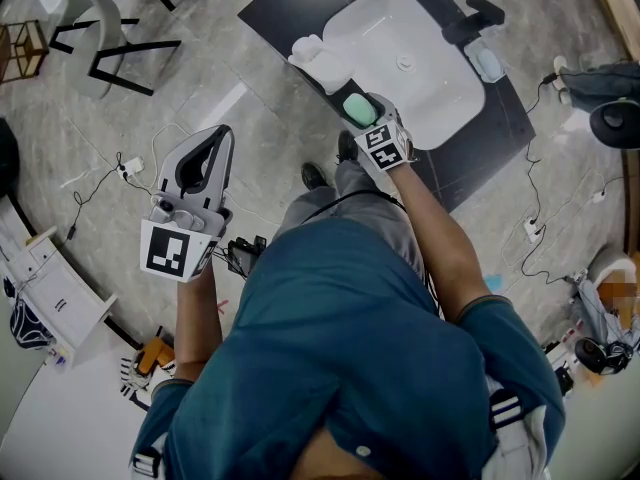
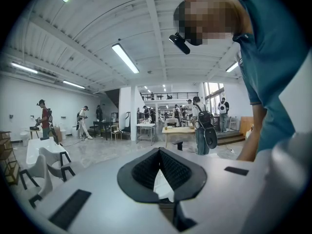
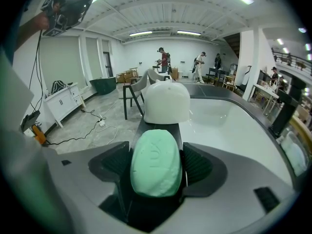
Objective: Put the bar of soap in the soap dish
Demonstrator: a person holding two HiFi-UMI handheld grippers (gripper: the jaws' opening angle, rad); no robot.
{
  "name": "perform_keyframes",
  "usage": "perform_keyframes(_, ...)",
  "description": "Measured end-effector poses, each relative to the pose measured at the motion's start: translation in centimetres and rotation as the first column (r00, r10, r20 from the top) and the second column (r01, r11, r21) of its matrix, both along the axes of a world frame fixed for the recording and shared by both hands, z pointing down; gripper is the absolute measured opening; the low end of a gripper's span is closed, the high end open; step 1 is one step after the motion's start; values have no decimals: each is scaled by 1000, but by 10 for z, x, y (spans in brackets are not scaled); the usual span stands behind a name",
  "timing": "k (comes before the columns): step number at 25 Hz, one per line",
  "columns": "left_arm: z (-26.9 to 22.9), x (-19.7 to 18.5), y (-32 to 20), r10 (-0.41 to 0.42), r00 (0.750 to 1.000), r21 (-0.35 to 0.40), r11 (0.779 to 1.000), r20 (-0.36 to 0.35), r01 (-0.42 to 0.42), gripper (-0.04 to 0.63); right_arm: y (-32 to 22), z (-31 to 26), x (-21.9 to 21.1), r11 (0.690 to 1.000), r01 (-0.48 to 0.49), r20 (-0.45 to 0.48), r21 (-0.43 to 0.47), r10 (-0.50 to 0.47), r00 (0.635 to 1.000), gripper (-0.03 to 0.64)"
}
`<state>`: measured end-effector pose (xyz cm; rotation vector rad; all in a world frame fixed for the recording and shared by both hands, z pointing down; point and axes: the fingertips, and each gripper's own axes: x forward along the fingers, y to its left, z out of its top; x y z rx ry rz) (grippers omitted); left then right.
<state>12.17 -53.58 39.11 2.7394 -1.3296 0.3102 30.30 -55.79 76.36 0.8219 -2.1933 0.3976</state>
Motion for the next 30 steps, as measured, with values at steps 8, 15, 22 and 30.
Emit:
perform_keyframes(8,-2,6,-1,7,1000,3,1000,-7,-7,3,2,-4,2,1000,8,19,4,-8,1000,298)
perform_keyframes(15,-3,6,0,6,1000,6,1000,3,-6,3,3,-3,8,1000,-13,26,-6,13,1000,298)
perform_keyframes(22,-4,4,1,3,1000,8,1000,-2,-3,3,6,-7,13,1000,-17,12,-8,17,1000,296)
perform_keyframes(30,-5,-3,1,-8,1000,16,1000,-14,8,3,3,-16,10,1000,-11,8,2,11,1000,296)
